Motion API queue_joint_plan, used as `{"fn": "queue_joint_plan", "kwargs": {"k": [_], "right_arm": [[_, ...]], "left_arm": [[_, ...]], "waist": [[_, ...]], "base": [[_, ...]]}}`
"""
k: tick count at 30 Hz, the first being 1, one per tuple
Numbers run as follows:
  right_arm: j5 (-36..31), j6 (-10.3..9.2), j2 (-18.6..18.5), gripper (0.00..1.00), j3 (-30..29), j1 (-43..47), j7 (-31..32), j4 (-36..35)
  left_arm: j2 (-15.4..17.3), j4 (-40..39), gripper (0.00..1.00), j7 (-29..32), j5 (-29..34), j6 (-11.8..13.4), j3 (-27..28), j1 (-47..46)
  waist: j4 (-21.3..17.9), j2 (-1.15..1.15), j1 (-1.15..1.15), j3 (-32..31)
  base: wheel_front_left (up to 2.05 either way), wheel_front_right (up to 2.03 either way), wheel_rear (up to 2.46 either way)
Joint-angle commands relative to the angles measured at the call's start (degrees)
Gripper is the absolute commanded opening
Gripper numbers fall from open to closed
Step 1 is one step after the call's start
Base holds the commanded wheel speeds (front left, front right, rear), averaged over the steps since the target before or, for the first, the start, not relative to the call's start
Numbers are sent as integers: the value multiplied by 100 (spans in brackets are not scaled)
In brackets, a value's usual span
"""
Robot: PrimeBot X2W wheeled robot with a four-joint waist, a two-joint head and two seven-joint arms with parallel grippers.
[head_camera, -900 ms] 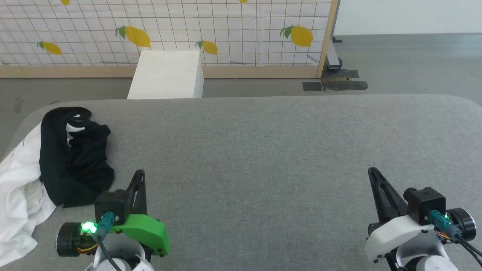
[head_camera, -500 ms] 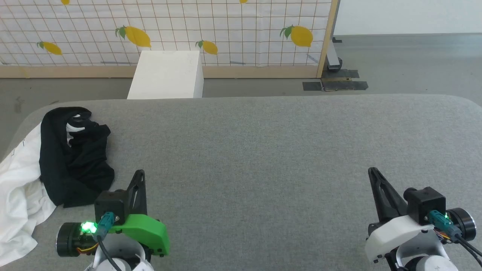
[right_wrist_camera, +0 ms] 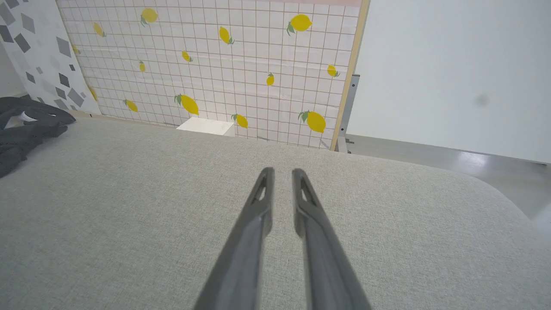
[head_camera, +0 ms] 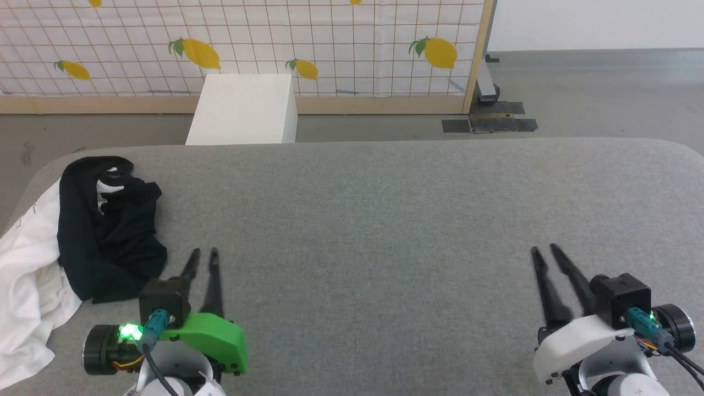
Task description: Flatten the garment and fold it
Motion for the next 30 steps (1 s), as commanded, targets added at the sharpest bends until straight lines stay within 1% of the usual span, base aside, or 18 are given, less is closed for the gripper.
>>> {"fn": "queue_joint_plan", "kwargs": {"k": [1, 8, 14, 30], "right_arm": [[1, 0, 0, 100, 0, 0, -1, 0], [59, -1, 1, 100, -24, -10, -77, 36], [83, -1, 1, 100, -27, -22, -143, 66], [163, -2, 3, 100, 71, -58, -263, 132]], "left_arm": [[0, 0, 100, -1, -1, 1, -4, -1], [-2, 38, 100, -80, -57, 60, -60, -24], [3, 74, 100, -152, -110, 119, -87, -38], [27, 66, 100, -342, -271, 314, -55, 76]], "waist": [[0, 0, 0, 0], [34, 0, 0, 3], [146, 0, 0, 6], [726, 0, 0, 5]], "base": [[0, 0, 0], [0, 0, 0], [0, 0, 0], [0, 0, 0]]}}
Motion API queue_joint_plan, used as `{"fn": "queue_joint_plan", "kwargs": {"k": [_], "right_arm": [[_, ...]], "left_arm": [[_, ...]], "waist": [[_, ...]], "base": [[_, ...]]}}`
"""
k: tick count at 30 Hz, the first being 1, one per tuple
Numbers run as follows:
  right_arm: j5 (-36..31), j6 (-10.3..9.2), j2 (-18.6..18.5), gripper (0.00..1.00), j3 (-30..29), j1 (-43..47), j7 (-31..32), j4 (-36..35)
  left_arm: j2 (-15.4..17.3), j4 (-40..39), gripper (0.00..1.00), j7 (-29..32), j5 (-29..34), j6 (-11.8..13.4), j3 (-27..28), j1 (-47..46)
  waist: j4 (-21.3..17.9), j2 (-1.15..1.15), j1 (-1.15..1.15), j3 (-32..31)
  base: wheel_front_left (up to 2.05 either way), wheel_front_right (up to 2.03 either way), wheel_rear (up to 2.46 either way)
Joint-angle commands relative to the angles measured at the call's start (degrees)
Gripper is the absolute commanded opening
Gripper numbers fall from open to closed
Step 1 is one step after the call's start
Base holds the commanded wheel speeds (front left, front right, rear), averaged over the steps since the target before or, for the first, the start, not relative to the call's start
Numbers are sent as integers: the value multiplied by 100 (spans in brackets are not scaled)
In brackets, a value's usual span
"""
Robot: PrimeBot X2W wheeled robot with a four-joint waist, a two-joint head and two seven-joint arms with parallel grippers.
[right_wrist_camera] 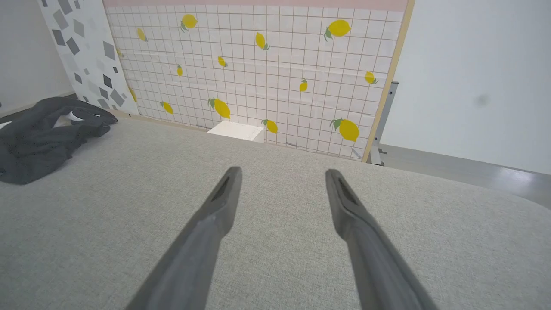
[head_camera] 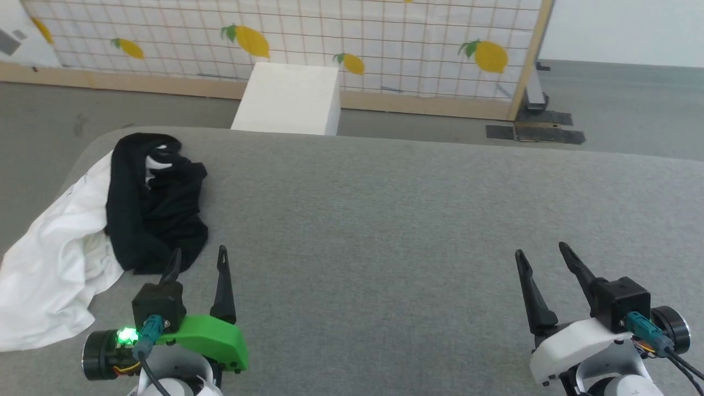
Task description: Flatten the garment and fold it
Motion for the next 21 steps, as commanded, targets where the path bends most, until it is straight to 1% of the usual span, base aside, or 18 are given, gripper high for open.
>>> {"fn": "queue_joint_plan", "kwargs": {"k": [1, 21], "right_arm": [[51, -2, 3, 100, 26, -60, -63, 30], [165, -4, 5, 100, 188, -118, -239, 137]], "left_arm": [[25, -17, 100, -53, -78, 55, 5, 83], [64, -40, 100, -288, -255, 287, 61, 201]], "waist": [[135, 0, 0, -8], [686, 0, 0, -3]], "base": [[0, 0, 0], [0, 0, 0]]}}
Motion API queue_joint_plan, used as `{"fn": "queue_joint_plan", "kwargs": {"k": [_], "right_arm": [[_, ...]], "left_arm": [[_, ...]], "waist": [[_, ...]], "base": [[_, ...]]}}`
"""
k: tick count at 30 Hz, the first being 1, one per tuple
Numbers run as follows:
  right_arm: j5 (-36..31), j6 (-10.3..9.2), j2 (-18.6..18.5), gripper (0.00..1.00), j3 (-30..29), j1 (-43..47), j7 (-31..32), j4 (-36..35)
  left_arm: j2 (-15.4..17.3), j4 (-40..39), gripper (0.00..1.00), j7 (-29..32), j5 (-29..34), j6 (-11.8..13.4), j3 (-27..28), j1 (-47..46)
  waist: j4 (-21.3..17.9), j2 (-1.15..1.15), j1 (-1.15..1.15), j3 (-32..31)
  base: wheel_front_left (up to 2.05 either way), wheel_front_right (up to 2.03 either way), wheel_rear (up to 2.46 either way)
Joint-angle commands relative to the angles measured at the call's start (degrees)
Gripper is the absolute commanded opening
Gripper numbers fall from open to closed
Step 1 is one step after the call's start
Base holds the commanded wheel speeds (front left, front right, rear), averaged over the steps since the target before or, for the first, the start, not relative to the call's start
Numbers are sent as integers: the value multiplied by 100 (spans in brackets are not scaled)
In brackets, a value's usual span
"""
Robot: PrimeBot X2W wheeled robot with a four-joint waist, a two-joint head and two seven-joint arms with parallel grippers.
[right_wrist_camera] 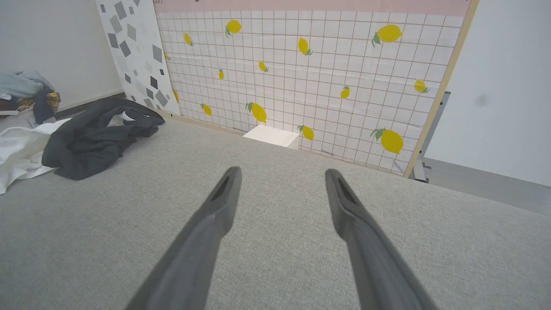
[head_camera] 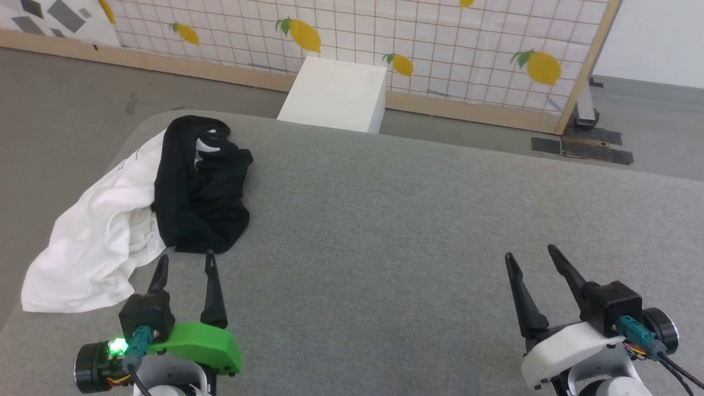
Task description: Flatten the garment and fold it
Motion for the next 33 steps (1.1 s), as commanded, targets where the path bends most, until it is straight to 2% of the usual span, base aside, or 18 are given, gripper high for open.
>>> {"fn": "queue_joint_plan", "kwargs": {"k": [1, 33], "right_arm": [[48, -4, 5, 100, 22, -115, -65, 20], [209, -6, 8, 100, 187, -180, -325, 144]], "left_arm": [[36, -22, 100, -63, -47, 58, 20, 83], [73, 74, 100, -438, -343, 376, 16, 166]], "waist": [[63, 0, 0, 9], [1011, 0, 0, 10]], "base": [[0, 0, 0], [0, 0, 0]]}}
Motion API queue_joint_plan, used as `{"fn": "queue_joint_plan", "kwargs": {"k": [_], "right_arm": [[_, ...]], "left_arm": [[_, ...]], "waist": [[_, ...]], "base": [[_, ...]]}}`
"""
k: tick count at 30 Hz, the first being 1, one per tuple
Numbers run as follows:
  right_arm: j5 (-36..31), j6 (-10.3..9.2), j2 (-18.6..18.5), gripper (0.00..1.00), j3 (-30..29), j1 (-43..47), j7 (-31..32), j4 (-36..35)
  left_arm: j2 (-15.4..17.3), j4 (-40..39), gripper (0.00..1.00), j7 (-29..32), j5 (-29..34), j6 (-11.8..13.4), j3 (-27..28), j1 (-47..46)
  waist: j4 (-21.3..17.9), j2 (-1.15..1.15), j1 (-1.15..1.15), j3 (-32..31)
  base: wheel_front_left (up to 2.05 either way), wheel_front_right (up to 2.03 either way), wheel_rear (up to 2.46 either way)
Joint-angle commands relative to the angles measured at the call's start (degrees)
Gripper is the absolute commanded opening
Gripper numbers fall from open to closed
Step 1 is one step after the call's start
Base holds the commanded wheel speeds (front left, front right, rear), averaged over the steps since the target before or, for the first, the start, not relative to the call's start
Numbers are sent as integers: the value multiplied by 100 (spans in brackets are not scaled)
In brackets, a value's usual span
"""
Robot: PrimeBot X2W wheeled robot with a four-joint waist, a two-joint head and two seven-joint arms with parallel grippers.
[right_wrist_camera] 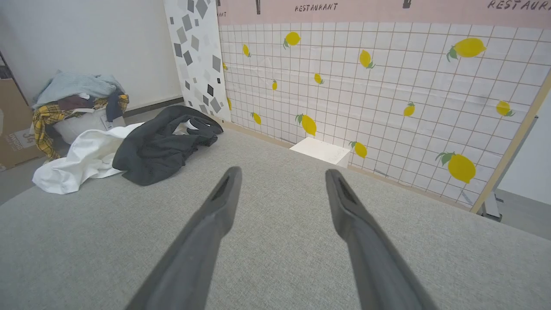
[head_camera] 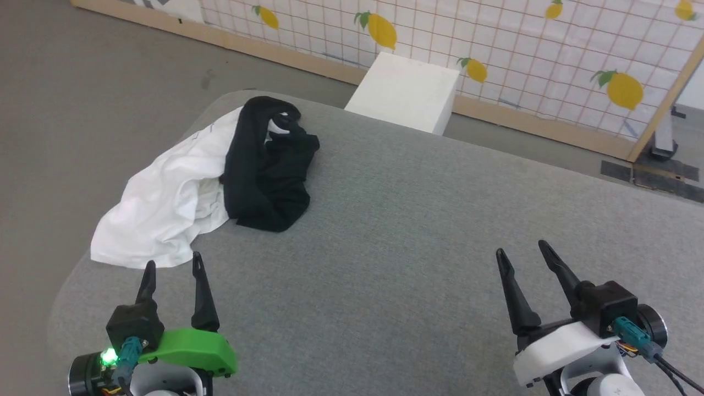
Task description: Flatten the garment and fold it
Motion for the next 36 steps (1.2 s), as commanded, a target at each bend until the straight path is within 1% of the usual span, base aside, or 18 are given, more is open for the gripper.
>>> {"fn": "queue_joint_plan", "kwargs": {"k": [1, 28, 33, 36], "right_arm": [[53, -6, 7, 100, 25, -94, -65, 34], [163, -9, 10, 100, 207, -190, -264, 137], [118, -9, 11, 100, 251, -264, -239, 80], [31, -9, 11, 100, 283, -378, -170, -15]], "left_arm": [[43, 12, 100, -74, -28, 67, 16, 103], [66, 41, 100, -405, -333, 400, 31, 218], [47, -13, 100, -462, -476, 410, 66, 157], [52, -56, 100, -499, -648, 310, 93, -106]], "waist": [[79, 0, 0, 3], [874, 0, 0, 83], [872, 0, 0, 282], [743, 0, 0, 590]], "base": [[0, 0, 0], [0, 0, 0], [0, 0, 0], [0, 0, 0]]}}
